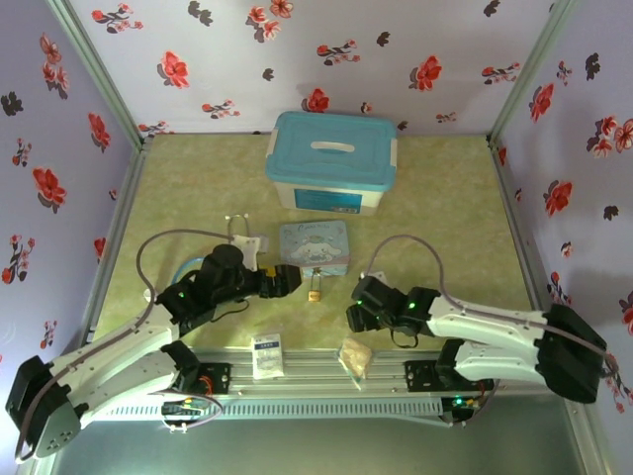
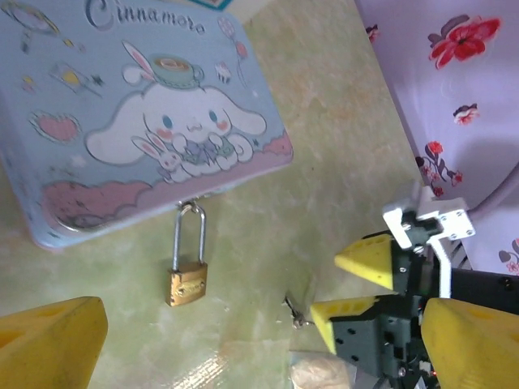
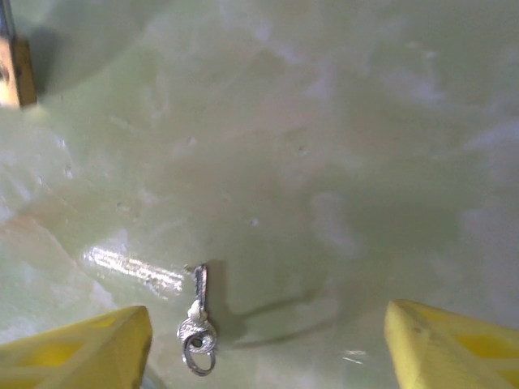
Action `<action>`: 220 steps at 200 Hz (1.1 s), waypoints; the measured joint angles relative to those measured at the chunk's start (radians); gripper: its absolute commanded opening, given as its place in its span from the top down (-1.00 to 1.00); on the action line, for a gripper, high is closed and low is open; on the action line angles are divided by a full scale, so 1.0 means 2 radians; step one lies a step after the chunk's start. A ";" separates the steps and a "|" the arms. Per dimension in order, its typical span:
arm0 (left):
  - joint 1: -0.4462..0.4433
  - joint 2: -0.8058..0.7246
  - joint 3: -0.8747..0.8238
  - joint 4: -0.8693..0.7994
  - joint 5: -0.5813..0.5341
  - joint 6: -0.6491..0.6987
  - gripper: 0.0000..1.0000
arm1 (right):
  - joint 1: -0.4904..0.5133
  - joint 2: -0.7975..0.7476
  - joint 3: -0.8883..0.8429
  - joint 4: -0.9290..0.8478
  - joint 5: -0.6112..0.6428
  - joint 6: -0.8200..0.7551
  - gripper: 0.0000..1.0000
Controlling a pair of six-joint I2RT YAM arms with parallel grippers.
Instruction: Unlock the padlock with the key
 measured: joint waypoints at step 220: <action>-0.058 0.060 -0.004 0.033 -0.067 -0.032 -0.99 | 0.065 0.076 0.006 0.029 0.014 0.047 0.39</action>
